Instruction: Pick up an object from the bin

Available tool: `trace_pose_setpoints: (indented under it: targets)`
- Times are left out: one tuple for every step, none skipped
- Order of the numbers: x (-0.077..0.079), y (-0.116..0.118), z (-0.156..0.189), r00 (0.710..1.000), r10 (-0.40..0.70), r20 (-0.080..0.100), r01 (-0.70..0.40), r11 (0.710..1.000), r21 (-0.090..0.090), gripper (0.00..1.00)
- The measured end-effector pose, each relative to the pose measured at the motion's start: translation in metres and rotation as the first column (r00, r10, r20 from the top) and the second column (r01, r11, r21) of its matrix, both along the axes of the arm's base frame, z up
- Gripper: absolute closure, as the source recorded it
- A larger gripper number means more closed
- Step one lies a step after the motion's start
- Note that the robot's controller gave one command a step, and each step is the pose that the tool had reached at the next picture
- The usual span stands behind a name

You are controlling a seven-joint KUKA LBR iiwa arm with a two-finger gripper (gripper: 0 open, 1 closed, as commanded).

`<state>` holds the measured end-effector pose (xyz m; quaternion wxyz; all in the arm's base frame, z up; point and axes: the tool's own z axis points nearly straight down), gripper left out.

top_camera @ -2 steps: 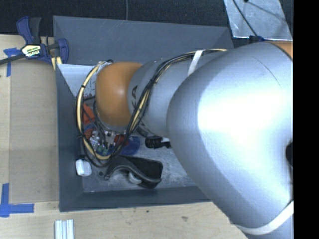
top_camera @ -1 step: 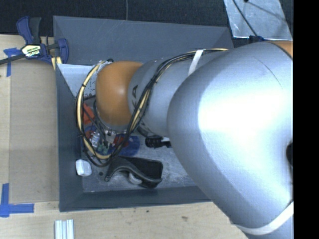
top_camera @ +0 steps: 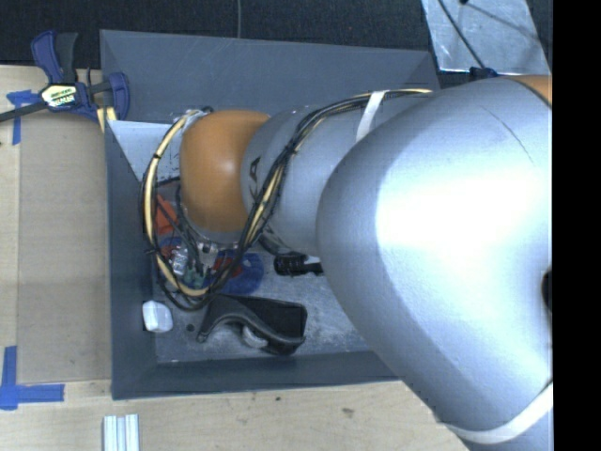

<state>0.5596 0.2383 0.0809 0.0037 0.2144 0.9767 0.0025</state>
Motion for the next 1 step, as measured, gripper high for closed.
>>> trace_pose_setpoints:
  targets:
    - [0.0016, -0.0002, 0.0159, 1.000, 0.000, -0.002, 0.000, 1.000, -0.001, 1.00]
